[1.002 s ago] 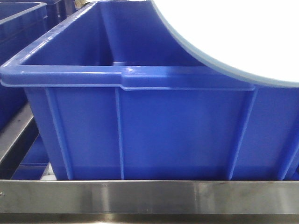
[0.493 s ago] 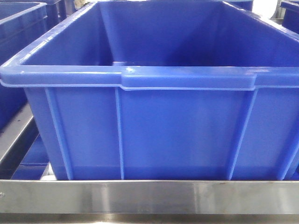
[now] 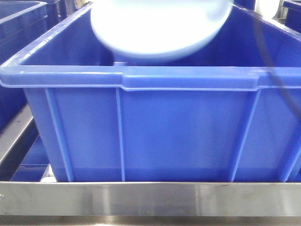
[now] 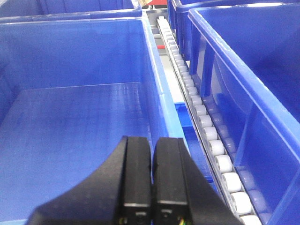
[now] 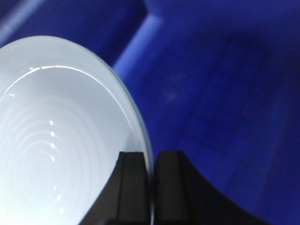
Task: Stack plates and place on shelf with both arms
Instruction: 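Lower the stacked plates into the blue bin and open the right gripper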
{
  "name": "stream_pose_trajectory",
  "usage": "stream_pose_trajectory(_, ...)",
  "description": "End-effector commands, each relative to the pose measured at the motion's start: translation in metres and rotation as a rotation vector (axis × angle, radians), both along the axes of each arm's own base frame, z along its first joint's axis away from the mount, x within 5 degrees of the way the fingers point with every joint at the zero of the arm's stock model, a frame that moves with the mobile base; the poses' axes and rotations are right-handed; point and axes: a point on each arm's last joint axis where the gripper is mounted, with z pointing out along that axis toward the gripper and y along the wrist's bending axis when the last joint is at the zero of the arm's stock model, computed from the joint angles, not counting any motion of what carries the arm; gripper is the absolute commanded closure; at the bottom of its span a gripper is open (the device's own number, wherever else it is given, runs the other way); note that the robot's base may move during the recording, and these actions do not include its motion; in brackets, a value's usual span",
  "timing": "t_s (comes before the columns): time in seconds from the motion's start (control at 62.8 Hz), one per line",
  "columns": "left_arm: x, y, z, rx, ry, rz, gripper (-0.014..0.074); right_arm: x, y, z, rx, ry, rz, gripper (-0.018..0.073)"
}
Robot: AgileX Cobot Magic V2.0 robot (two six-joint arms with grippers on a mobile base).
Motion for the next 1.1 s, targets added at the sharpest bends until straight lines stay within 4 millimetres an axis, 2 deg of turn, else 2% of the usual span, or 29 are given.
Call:
stream_pose_trajectory(0.0, 0.001, 0.000, 0.018, -0.025, -0.109, 0.004, 0.0512, 0.015, 0.005, 0.013, 0.030, -0.072, -0.010, 0.0503)
stream_pose_trajectory(0.191, 0.001, 0.000, 0.018, -0.025, -0.109, 0.004, 0.0512, 0.042, 0.025, -0.021, -0.028, 0.020, 0.030, 0.0503)
stream_pose_trajectory(0.366, 0.001, 0.000, 0.018, -0.025, -0.109, 0.004, 0.0512, 0.056, 0.033, -0.044, -0.065, 0.089, 0.048, 0.0501)
stream_pose_trajectory(0.509, 0.001, 0.000, 0.018, -0.025, -0.109, 0.004, 0.0512, 0.059, 0.034, -0.053, -0.100, 0.110, 0.056, 0.0498)
stream_pose_trajectory(0.636, 0.001, 0.000, 0.018, -0.025, -0.109, 0.004, 0.0512, 0.059, 0.033, -0.054, -0.111, 0.109, 0.059, 0.0491)
stream_pose_trajectory(0.7, 0.001, 0.000, 0.018, -0.025, -0.109, 0.004, 0.0512, 0.058, 0.033, -0.053, -0.113, 0.111, 0.060, 0.0435)
stream_pose_trajectory(0.907, 0.001, 0.000, 0.018, -0.025, -0.109, 0.004, 0.0512, 0.057, 0.033, -0.054, -0.118, 0.125, 0.064, 0.0078)
stream_pose_trajectory(0.971, 0.001, 0.000, 0.018, -0.025, -0.109, 0.004, 0.0512, 0.056, 0.033, -0.054, -0.119, 0.129, 0.065, 0.0026)
stream_pose_trajectory(1.082, 0.001, 0.000, 0.018, -0.025, -0.109, 0.004, 0.0512, 0.053, 0.031, -0.046, -0.113, 0.114, 0.065, 0.0035)
